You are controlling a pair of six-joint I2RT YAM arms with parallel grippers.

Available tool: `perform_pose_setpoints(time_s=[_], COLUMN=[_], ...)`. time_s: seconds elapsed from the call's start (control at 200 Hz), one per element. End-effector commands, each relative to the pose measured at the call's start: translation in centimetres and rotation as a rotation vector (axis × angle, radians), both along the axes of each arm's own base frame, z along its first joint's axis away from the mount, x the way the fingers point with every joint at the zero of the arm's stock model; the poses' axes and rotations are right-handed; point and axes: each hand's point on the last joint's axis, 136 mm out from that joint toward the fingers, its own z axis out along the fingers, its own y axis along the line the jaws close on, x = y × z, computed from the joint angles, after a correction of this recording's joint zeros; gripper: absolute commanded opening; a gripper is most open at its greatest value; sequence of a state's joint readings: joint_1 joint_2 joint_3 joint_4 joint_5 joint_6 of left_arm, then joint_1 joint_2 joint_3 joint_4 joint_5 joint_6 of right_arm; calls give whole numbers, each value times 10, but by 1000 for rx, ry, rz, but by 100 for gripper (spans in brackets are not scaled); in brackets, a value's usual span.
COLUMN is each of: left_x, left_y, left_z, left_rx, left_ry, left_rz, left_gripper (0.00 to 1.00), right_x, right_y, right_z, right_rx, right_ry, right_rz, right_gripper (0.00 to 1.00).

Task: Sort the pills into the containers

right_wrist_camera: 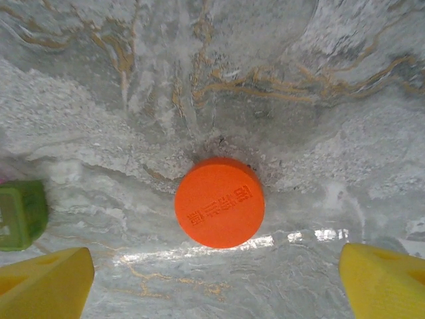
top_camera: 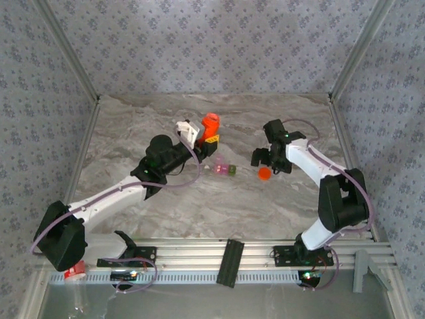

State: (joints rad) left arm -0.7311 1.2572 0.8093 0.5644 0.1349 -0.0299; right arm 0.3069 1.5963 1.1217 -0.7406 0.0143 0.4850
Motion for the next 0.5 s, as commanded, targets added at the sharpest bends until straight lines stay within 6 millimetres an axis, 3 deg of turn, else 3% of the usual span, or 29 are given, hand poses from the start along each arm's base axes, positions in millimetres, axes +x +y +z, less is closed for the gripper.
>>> perform_pose_setpoints(time_s=[0.0,0.21,0.495], left_x=[-10,-17,-22], left_y=[9,9,2], left_z=[79,103,105], left_rx=[-193,-243,-216], left_ry=[-128,-148,-142], left_rz=[-15,-49,-78], left_gripper=[0,0,0], right_x=[-15,-16,-8], right_y=[-4,-7,-4], right_z=[-18,-37,-53], right_rx=[-22,-60,-75], right_ry=[95,141,163], right_rz=[6,15,33], right_gripper=[95,94,83])
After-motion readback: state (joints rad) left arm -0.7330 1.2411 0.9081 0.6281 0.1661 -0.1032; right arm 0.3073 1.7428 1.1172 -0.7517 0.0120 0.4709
